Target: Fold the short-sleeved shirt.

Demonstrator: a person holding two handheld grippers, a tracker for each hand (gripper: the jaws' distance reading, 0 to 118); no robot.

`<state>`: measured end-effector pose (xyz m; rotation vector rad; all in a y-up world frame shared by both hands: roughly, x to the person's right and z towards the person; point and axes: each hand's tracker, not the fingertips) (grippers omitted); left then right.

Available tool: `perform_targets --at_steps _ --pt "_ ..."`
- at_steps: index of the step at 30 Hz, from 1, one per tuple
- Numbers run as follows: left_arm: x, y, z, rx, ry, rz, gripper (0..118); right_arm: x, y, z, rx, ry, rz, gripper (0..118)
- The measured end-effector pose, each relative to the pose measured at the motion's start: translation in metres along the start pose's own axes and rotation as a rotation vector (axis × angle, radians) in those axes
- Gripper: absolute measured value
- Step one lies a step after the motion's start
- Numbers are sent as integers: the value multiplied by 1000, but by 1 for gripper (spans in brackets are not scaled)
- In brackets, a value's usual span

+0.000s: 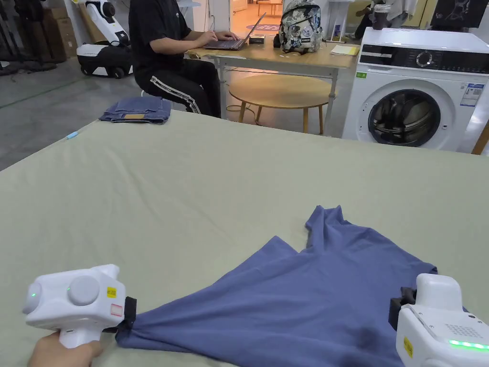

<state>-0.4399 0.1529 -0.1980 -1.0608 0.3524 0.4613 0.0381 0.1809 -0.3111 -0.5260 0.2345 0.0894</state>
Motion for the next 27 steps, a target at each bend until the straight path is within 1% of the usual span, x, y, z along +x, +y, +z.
perform_targets --at_steps 4,7,8,9,10,11,12,13,15,17,20,22,25,27 --pt "-8 1 2 25 -10 -3 0 17 31 -37 -41 7 6 0" --pt "-12 0 4 37 -26 15 0 31 65 -87 -108 18 29 0" --pt "-15 1 1 38 -24 16 0 35 77 -104 -137 28 34 3" --pt "-16 1 0 39 -21 18 0 38 89 -122 -160 36 47 12" --pt "-16 1 -1 39 -20 19 0 39 100 -138 -198 42 61 26" --pt "-17 2 -3 35 -18 19 0 43 107 -166 -225 60 67 46" --pt "-14 0 -5 31 -13 17 0 43 116 -184 -248 85 73 62" --pt "-13 1 -6 28 -4 10 0 43 122 -200 -276 102 79 69" --pt "-11 3 -10 22 10 -3 0 40 132 -224 -324 107 113 70" --pt "3 -1 -6 18 17 -5 0 39 138 -251 -379 142 105 70" --pt "8 3 -5 19 20 -7 0 37 139 -283 -427 142 127 70" --pt "10 5 -5 19 21 -8 0 33 137 -298 -462 151 175 70" --pt "16 1 -5 19 25 -14 0 28 129 -315 -500 194 195 70" --pt "16 1 -6 17 27 -16 0 24 123 -321 -548 179 221 70"
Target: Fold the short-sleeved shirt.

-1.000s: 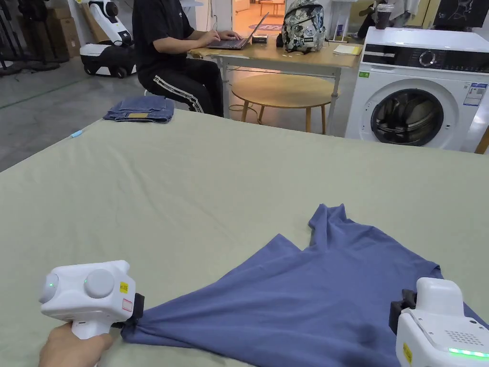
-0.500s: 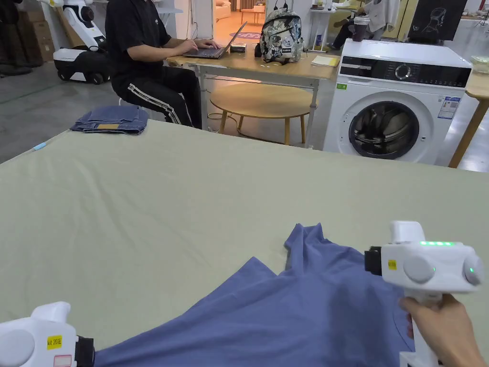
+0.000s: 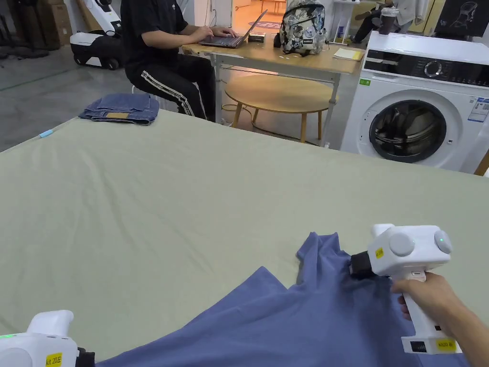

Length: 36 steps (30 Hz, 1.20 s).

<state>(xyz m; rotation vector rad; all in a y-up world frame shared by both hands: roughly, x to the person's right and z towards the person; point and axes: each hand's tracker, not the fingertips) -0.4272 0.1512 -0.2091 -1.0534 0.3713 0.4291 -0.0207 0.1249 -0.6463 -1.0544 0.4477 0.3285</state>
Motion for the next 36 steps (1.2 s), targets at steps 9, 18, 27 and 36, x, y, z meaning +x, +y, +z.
perform_targets --at_steps 9,18,27,36 --pt "4 2 -8 2 8 -15 0 -16 -6 8 40 -9 35 2" --pt "10 2 6 59 -15 -39 0 -18 -28 90 279 -113 21 2" --pt "26 41 60 210 -81 -87 0 -6 -65 230 504 -264 -101 2" --pt "88 123 154 418 -167 -168 0 49 -72 346 711 -402 -221 2"
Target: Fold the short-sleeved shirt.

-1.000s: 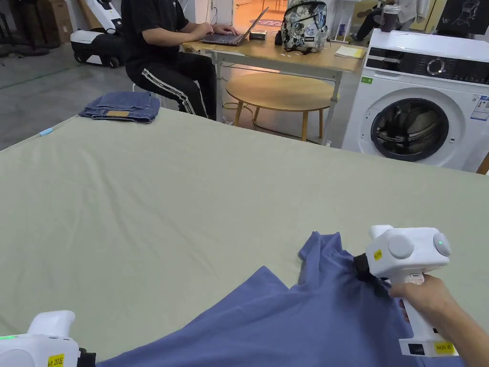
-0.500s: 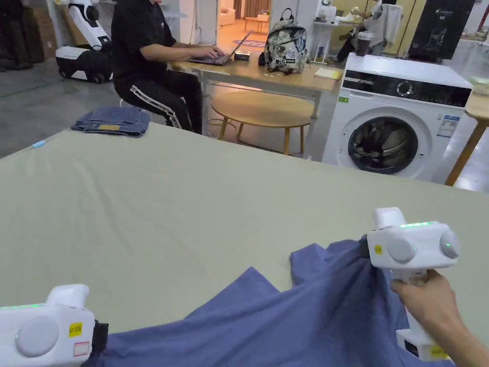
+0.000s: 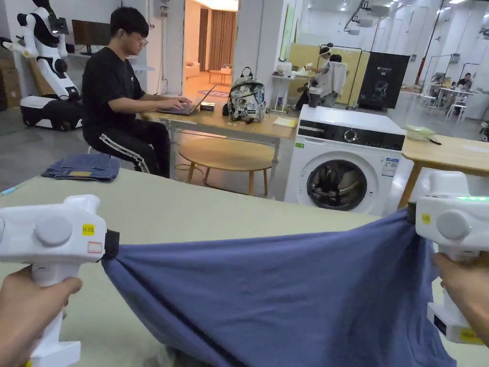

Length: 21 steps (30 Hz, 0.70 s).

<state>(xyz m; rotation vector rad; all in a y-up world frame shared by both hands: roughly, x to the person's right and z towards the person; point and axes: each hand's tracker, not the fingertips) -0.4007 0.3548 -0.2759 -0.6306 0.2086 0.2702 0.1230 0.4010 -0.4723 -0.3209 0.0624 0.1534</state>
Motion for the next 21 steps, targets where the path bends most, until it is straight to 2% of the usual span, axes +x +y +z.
perform_targets --at_steps 8,13,21 --pt "52 124 15 140 -37 -95 0 35 70 57 126 -99 -19 2" --pt "76 178 18 201 -31 -112 0 51 104 58 154 -131 -77 2" --pt "105 261 31 349 -27 -134 0 64 158 45 229 -179 -96 2"
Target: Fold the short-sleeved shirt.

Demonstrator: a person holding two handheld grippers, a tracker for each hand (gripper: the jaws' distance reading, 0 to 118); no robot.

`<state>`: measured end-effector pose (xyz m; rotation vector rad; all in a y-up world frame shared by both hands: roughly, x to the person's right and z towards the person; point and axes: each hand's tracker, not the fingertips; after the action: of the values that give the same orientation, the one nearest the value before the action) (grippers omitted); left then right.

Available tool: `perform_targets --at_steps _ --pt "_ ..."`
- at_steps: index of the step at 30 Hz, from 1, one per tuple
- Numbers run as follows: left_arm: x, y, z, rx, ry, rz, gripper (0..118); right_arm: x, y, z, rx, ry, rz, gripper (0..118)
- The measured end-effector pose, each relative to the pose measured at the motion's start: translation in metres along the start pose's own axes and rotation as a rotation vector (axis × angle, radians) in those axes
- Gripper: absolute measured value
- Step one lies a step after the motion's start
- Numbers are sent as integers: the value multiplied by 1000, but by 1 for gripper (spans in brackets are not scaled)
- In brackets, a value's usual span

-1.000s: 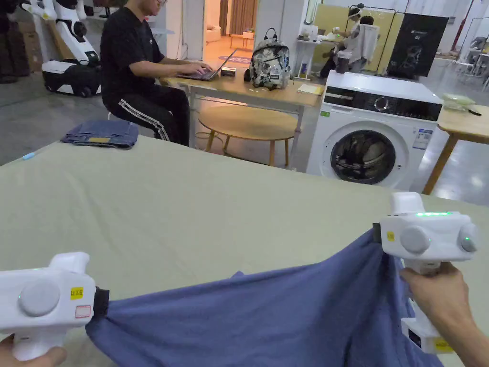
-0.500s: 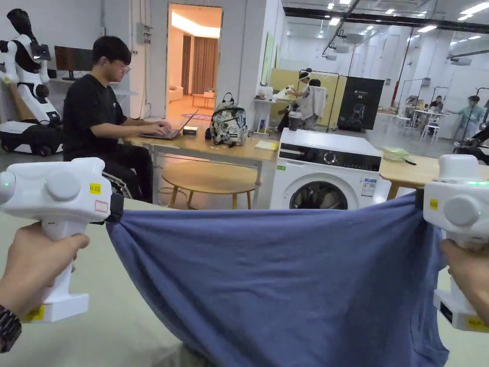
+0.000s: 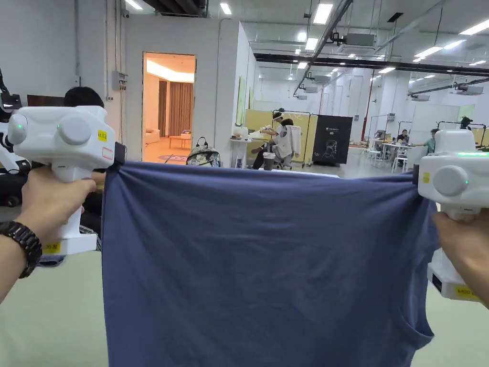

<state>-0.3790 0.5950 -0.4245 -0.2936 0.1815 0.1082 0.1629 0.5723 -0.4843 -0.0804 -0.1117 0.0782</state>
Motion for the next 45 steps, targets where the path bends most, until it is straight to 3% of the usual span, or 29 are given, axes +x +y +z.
perform_targets --at_steps 10,22,27,45 --pt "9 47 -28 68 8 -8 0 -2 39 -28 82 -29 -8 2" --pt "6 -42 -57 -16 5 -38 0 -4 -47 -29 4 -30 50 2" --pt "-1 -103 -53 -81 -11 -68 0 -2 -93 -7 -56 -29 104 2" --pt "-21 -220 79 -131 -87 -75 0 25 -202 153 -173 3 117 2"
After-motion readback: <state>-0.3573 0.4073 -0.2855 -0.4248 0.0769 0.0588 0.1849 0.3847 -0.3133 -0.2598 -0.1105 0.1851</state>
